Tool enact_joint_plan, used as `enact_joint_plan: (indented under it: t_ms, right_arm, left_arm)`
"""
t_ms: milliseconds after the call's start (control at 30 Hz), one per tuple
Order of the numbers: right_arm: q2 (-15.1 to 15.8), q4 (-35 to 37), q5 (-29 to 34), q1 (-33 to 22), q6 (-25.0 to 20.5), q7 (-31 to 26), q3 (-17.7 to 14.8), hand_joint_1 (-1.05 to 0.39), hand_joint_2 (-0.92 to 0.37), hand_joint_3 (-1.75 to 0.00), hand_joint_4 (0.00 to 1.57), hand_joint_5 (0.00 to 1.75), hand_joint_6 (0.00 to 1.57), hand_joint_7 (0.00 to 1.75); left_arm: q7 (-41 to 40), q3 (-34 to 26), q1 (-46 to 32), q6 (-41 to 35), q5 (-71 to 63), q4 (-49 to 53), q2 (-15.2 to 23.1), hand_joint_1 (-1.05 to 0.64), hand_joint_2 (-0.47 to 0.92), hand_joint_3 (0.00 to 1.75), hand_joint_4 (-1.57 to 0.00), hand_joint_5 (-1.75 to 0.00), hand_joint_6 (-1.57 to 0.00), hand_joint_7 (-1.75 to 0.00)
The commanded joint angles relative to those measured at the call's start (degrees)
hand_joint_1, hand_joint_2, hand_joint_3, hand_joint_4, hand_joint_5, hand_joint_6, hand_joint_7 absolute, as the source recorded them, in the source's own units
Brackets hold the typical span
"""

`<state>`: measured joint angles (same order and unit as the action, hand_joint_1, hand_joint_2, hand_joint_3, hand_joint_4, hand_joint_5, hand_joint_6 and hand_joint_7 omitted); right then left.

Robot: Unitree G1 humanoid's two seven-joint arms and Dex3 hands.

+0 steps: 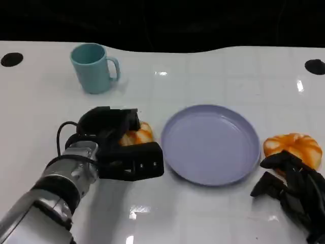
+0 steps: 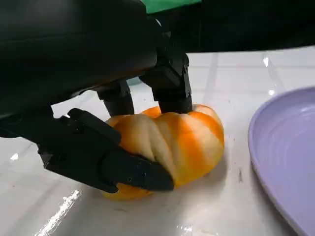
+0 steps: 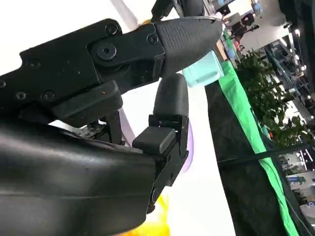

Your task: Grasp the bread from the table and place it into the plate.

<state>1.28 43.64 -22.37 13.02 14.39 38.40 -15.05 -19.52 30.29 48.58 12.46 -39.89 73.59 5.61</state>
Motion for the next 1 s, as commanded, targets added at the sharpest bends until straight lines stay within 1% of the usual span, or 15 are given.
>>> enact_joint_plan:
  t_ms: [33,133,267,333,367,433,533,633,733,833,867,1000]
  right_arm:
    - [1.1,1.5,0.2,-0.4,0.8,-0.2,-0.5,-0.55,-0.92,-0.20,0.67,1.56,0.66,1.18]
    - [1.1,2.4,0.0,0.0,1.0,0.1,-0.7,-0.55,-0.92,-0.20,0.68,1.55,0.66,1.18]
    - [1.2,2.3,0.0,0.3,0.5,-0.4,-0.7,-0.55,-0.92,-0.19,0.69,1.55,0.66,1.17]
    - [1.1,3.0,0.0,0.5,1.3,0.0,-0.8,-0.55,-0.92,-0.19,0.68,1.55,0.66,1.18]
    - [1.1,3.1,0.0,0.6,1.2,-0.1,-0.8,-0.55,-0.92,-0.19,0.68,1.55,0.66,1.18]
    - [1.0,3.5,0.0,0.7,1.1,-0.3,-0.8,-0.55,-0.92,-0.19,0.68,1.55,0.67,1.18]
    - [1.1,4.1,0.6,1.0,2.4,0.0,-0.6,-0.55,-0.92,-0.21,0.68,1.56,0.64,1.18]
    - [1.5,4.3,0.4,1.1,1.7,0.5,-0.5,-0.56,-0.92,-0.21,0.67,1.56,0.63,1.19]
    - [1.8,5.1,0.3,1.3,2.8,1.7,-0.6,-0.54,-0.92,-0.23,0.67,1.57,0.63,1.19]
    - [1.9,5.2,0.7,1.2,3.1,1.1,-0.5,-0.55,-0.92,-0.22,0.68,1.54,0.64,1.17]
    - [1.9,5.2,0.8,1.1,3.2,1.1,-0.5,-0.55,-0.92,-0.22,0.68,1.54,0.64,1.17]
    - [1.8,5.1,0.2,1.0,2.9,1.5,-0.7,-0.54,-0.92,-0.22,0.68,1.57,0.65,1.17]
  left_arm:
    - [-2.2,-2.2,0.5,0.6,2.0,-1.5,1.7,-0.21,0.73,0.80,-0.81,-1.75,-0.55,-1.75]
    - [-3.0,-3.0,1.2,0.4,2.6,-3.0,2.0,-0.17,0.70,0.84,-0.81,-1.75,-0.55,-1.75]
    - [-3.8,-4.0,1.9,-0.9,3.0,-5.9,1.2,-0.15,0.67,0.85,-0.81,-1.75,-0.52,-1.74]
    - [-3.9,-4.3,2.0,-0.9,3.0,-7.4,0.9,-0.14,0.65,0.84,-0.81,-1.75,-0.52,-1.74]
    - [-4.8,-4.4,1.7,0.2,3.0,-8.0,0.9,-0.13,0.64,0.86,-0.82,-1.75,-0.53,-1.74]
    - [-5.6,-4.7,1.4,1.6,3.2,-8.8,0.7,-0.12,0.60,0.97,-0.84,-1.75,-0.59,-1.75]
    - [-6.4,-5.2,1.2,3.7,3.9,-10.1,0.1,-0.12,0.59,1.03,-0.86,-1.75,-0.62,-1.75]
    - [-9.6,-4.7,1.3,7.4,3.4,-10.3,-0.4,-0.10,0.56,1.06,-0.88,-1.75,-0.66,-1.75]
    - [-8.0,-5.5,1.7,10.7,5.1,-10.3,-1.4,-0.12,0.59,1.09,-0.88,-1.75,-0.67,-1.75]
    - [-6.1,-5.7,2.2,14.7,6.1,-10.2,-2.1,-0.08,0.53,1.21,-0.88,-1.75,-0.68,-1.75]
    - [-4.4,-5.8,2.6,15.8,6.5,-10.1,-2.3,-0.08,0.52,1.23,-0.88,-1.75,-0.69,-1.75]
    - [1.8,-5.7,3.9,17.8,7.9,-9.8,-3.5,-0.13,0.48,1.30,-0.92,-1.75,-0.76,-1.75]
